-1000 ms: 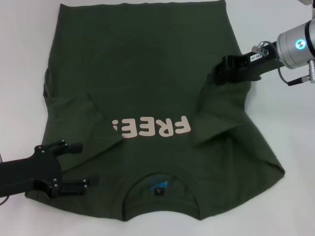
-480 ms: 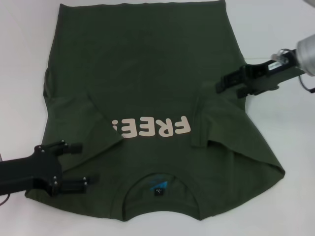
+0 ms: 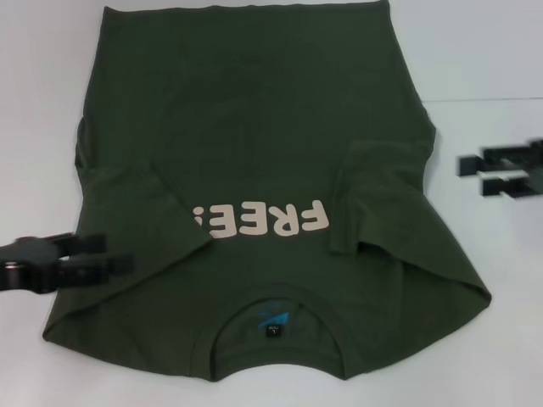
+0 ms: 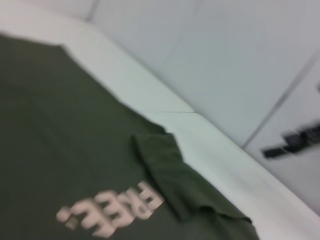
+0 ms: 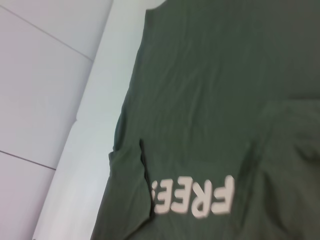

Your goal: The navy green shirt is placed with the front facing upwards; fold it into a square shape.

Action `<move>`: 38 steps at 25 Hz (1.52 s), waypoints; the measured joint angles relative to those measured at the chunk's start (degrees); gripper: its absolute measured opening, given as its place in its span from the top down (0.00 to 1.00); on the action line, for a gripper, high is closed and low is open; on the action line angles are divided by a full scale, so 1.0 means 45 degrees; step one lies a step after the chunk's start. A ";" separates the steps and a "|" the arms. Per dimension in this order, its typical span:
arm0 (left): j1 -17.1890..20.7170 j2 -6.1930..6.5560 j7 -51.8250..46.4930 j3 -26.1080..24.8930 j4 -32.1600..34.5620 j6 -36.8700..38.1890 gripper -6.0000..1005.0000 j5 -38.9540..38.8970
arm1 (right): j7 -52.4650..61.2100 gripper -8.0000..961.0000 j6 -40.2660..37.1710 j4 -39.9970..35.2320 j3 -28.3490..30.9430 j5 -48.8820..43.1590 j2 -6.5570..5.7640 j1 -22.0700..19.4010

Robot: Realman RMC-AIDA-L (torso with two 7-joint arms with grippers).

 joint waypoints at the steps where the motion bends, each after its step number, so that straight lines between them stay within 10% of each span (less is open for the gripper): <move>1: -0.0054 0.0107 -0.0835 -0.0095 0.0166 0.0022 0.06 0.0338 | -0.0340 0.09 -0.0182 -0.0028 0.0191 0.0136 -0.0019 -0.0314; 14: -0.1417 0.0734 -0.6952 0.0198 0.0588 -0.0980 0.05 0.5753 | -0.2859 0.10 -0.0422 0.0347 0.0991 0.0370 0.0082 -0.1912; 38: -0.1688 0.0756 -0.8346 0.1154 -0.0554 -0.2530 0.06 0.6624 | -0.3078 0.10 -0.0360 0.0649 0.0970 -0.0112 0.0115 -0.1613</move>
